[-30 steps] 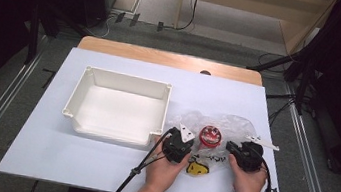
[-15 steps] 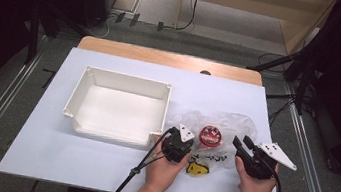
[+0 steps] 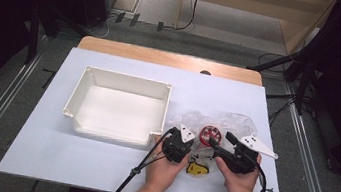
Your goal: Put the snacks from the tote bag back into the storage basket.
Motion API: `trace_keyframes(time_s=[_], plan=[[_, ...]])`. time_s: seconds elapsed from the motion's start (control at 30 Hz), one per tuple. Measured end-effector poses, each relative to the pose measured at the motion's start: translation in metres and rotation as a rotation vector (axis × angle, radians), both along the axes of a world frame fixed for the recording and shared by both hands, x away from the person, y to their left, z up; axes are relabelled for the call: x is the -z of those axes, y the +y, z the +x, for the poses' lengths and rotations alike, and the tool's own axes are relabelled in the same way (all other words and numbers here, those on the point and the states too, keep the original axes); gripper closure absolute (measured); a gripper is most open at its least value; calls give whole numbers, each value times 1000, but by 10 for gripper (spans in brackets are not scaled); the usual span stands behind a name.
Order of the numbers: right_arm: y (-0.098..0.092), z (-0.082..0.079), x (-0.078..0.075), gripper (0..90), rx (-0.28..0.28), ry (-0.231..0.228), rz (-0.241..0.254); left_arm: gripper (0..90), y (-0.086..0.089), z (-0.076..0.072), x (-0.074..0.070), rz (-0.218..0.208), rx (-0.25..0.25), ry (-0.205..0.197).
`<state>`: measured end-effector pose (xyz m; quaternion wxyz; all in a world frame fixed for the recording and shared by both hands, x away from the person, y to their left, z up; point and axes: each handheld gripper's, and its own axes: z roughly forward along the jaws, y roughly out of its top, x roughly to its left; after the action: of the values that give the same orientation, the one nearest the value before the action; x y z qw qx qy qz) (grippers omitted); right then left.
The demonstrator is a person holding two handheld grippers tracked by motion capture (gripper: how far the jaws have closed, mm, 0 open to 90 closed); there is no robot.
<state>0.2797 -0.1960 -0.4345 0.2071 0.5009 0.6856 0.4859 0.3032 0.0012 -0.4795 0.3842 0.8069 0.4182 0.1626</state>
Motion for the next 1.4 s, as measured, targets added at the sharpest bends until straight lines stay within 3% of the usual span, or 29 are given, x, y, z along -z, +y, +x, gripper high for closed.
trace_keyframes(time_s=[0.07,0.4,0.73,1.07,1.4], plan=[[6,5,5,244,6,27,-20,900,0,0,0,1,2,0],[22,17,20,205,14,86,-57,900,0,0,0,-5,3,2],[24,25,29,189,18,130,-24,900,1,0,0,-7,2,2],[23,28,31,177,9,149,-21,900,0,0,0,-2,8,1],[11,36,31,191,67,149,-21,900,0,0,0,3,12,8]])
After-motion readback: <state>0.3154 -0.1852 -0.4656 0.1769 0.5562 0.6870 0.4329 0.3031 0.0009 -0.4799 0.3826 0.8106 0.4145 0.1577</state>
